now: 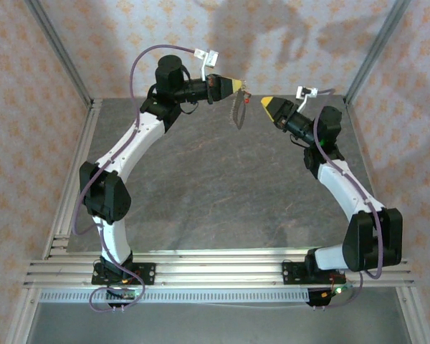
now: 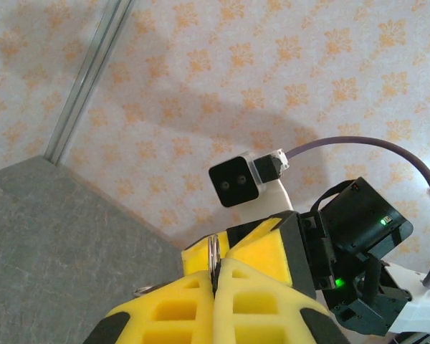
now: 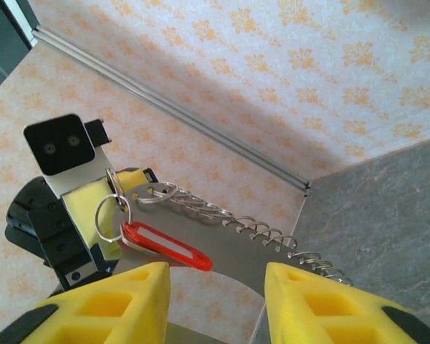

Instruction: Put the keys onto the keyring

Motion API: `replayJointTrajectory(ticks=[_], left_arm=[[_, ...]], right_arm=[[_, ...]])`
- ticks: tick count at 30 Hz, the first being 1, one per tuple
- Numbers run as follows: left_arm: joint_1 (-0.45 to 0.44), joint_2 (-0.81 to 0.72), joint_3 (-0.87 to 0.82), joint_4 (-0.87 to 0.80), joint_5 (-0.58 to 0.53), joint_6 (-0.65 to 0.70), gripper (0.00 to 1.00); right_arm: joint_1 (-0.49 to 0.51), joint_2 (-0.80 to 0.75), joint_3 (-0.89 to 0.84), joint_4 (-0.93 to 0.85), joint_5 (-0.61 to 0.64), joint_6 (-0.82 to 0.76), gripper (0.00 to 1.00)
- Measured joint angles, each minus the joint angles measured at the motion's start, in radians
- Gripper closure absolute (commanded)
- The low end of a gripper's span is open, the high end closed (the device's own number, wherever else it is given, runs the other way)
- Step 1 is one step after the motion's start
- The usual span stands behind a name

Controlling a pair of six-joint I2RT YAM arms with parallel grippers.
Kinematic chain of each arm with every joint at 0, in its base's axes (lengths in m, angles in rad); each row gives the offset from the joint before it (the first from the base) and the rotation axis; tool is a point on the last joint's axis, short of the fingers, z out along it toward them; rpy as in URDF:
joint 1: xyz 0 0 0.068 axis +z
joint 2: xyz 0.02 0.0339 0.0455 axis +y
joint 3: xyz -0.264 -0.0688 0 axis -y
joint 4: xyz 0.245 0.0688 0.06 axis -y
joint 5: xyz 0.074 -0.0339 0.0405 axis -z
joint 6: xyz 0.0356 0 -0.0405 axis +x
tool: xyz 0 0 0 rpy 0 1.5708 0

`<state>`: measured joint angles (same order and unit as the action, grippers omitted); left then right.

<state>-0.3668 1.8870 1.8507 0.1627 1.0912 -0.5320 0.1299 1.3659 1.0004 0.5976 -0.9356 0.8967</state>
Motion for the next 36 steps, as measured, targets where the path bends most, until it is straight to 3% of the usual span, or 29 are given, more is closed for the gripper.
replayJointTrajectory(ticks=[11, 19, 28, 34, 36], left_arm=[[-0.021, -0.005, -0.008, 0.032, 0.009, -0.021, 1.00], [-0.026, -0.011, -0.009, 0.037, 0.012, -0.021, 1.00], [-0.026, -0.011, -0.009, 0.037, 0.012, -0.021, 1.00], [-0.026, -0.011, -0.009, 0.037, 0.011, -0.021, 1.00], [-0.026, -0.011, -0.009, 0.037, 0.011, -0.021, 1.00]], right_arm=[[0.033, 0.104, 0.100, 0.174, 0.021, 0.147, 0.60], [0.089, 0.139, 0.116, 0.219, 0.020, 0.182, 0.65], [0.099, 0.139, 0.116, 0.253, 0.019, 0.191, 0.79], [0.103, 0.139, 0.116, 0.267, 0.016, 0.200, 0.98], [0.103, 0.139, 0.114, 0.270, 0.012, 0.200, 1.00]])
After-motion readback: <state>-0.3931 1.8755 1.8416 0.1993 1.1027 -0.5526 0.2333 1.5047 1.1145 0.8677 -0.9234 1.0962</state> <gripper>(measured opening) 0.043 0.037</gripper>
